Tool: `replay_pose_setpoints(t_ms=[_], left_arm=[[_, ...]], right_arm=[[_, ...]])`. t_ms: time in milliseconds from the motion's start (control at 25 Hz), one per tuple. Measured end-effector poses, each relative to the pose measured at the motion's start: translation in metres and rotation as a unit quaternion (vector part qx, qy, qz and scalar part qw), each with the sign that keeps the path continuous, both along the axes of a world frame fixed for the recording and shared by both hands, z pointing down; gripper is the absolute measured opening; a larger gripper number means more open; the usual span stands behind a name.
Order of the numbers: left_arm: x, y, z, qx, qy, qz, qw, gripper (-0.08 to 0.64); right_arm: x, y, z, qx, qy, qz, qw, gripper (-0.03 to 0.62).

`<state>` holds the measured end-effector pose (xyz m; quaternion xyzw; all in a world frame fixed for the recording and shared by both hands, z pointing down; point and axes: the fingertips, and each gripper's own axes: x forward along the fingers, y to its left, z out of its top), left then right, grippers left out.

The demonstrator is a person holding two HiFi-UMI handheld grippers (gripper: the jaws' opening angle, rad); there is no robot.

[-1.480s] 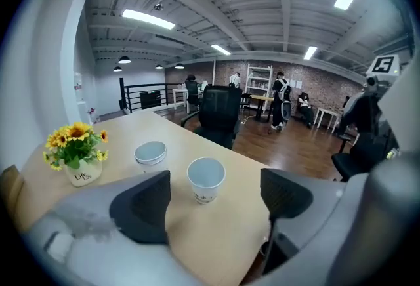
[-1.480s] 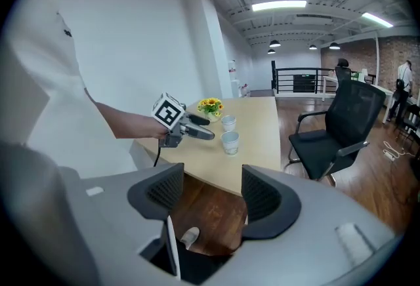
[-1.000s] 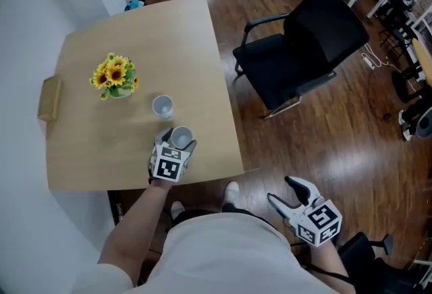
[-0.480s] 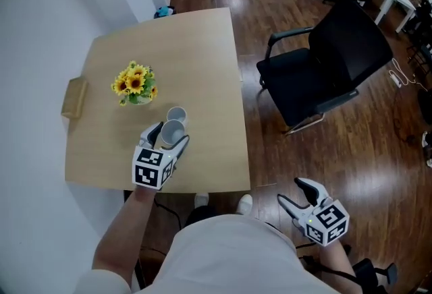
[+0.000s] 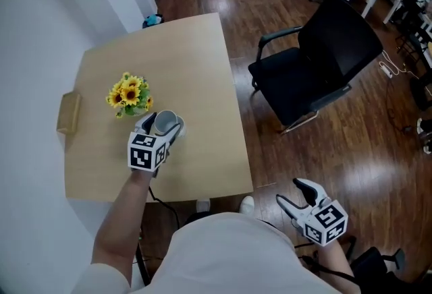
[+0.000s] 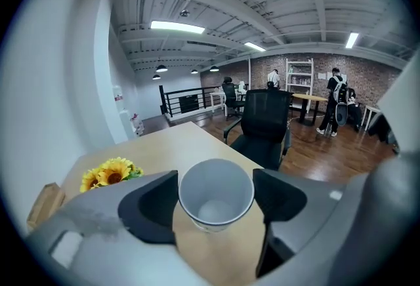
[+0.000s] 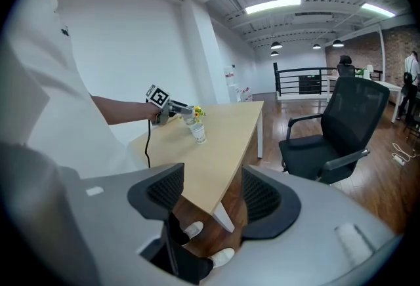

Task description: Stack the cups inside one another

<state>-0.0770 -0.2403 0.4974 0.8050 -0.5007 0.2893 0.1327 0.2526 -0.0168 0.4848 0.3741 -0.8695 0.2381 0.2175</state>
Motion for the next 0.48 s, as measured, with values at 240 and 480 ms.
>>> replay_pose_setpoints(t_ms=[240, 480], left_arm=[[-0.005, -0.021, 0.021, -0.009, 0.016, 0.014, 0.9997, 0.374], [-0.007, -0.028, 0.049, -0.027, 0.036, 0.038, 0.9983, 0.385]], right_arm=[[-0.013, 0.01, -0.008, 0.001, 0.009, 0.033, 0.999, 0.27], [-0.029, 0.024, -0.01, -0.004, 0.023, 0.068, 0.997, 0.27]])
